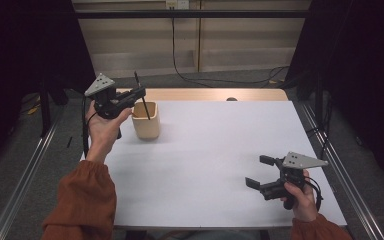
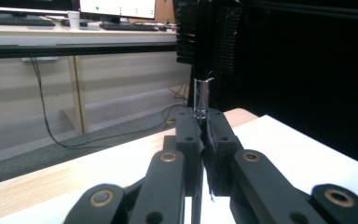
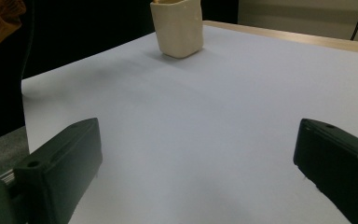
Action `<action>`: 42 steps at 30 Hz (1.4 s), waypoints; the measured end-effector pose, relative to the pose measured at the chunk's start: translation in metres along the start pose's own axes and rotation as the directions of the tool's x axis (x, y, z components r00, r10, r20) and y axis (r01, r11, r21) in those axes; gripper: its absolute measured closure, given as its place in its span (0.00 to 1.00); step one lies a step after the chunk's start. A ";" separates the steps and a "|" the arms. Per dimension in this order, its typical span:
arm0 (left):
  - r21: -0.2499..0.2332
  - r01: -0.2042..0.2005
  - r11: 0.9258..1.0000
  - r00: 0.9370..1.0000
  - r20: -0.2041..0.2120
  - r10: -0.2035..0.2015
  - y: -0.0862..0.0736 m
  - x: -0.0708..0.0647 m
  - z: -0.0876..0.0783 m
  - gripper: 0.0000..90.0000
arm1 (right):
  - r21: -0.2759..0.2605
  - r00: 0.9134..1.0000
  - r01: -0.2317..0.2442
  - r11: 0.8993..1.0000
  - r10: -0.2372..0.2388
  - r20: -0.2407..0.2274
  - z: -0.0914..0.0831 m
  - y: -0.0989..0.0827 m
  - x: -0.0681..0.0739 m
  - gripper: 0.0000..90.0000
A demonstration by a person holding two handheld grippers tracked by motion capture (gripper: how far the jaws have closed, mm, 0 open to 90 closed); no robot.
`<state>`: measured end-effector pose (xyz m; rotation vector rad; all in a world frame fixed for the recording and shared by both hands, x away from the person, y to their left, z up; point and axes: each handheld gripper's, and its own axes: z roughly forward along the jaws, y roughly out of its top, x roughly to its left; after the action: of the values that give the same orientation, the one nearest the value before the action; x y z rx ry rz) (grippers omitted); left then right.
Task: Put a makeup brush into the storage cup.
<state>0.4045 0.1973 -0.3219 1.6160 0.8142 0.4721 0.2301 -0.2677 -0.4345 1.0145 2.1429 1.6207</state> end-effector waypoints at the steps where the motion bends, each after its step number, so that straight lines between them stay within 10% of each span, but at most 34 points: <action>1: -0.003 0.002 1.000 1.000 -0.002 -0.002 0.000 0.001 0.001 0.95 | 0.000 1.000 0.000 1.000 0.000 0.000 0.000 0.000 0.000 0.01; 42: 0.037 0.012 0.999 0.997 -0.080 -0.009 -0.024 0.025 0.035 0.95 | 0.003 1.000 -0.002 1.000 0.002 -0.004 0.001 0.000 0.000 0.00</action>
<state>0.4399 0.1925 -0.3558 1.6348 0.8956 0.5198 0.2304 -0.2673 -0.4351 1.0160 2.1478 1.6221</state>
